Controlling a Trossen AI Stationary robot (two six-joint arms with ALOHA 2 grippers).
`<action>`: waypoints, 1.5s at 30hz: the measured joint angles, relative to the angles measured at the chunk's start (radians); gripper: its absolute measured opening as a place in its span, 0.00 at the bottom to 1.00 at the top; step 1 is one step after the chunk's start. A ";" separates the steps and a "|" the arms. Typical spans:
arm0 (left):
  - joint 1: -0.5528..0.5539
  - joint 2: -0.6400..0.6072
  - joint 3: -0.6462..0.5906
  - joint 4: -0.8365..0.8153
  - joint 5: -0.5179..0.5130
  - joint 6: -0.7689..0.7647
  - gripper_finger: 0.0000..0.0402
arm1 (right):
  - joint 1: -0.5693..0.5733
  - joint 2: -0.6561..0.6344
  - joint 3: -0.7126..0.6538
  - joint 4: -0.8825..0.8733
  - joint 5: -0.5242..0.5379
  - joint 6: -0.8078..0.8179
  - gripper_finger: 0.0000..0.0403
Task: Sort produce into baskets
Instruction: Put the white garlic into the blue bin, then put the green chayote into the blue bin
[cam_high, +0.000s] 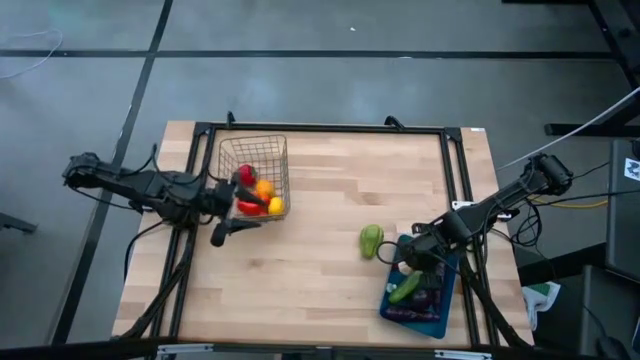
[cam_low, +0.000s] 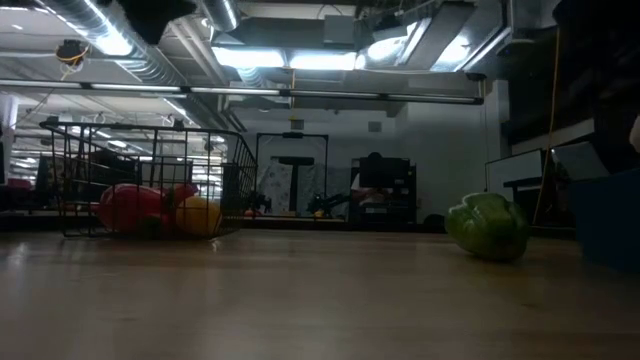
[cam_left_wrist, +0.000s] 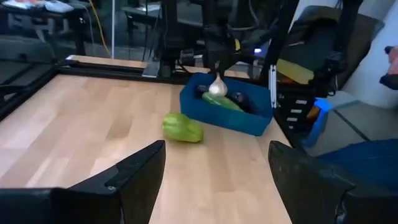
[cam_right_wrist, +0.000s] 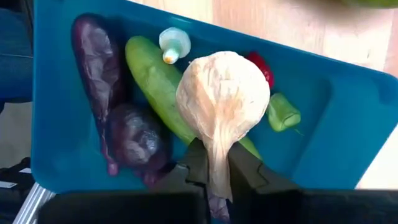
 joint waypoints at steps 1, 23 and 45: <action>-0.007 -0.024 -0.030 0.012 -0.014 -0.001 0.70 | 0.000 0.000 0.000 0.000 0.002 0.001 0.07; -0.026 -0.479 -0.433 0.190 -0.130 0.121 0.70 | -0.035 0.000 0.000 -0.011 -0.049 0.256 0.60; 0.061 -0.664 -0.534 0.114 -0.295 0.298 0.70 | -0.285 0.023 0.065 0.332 0.254 0.524 0.51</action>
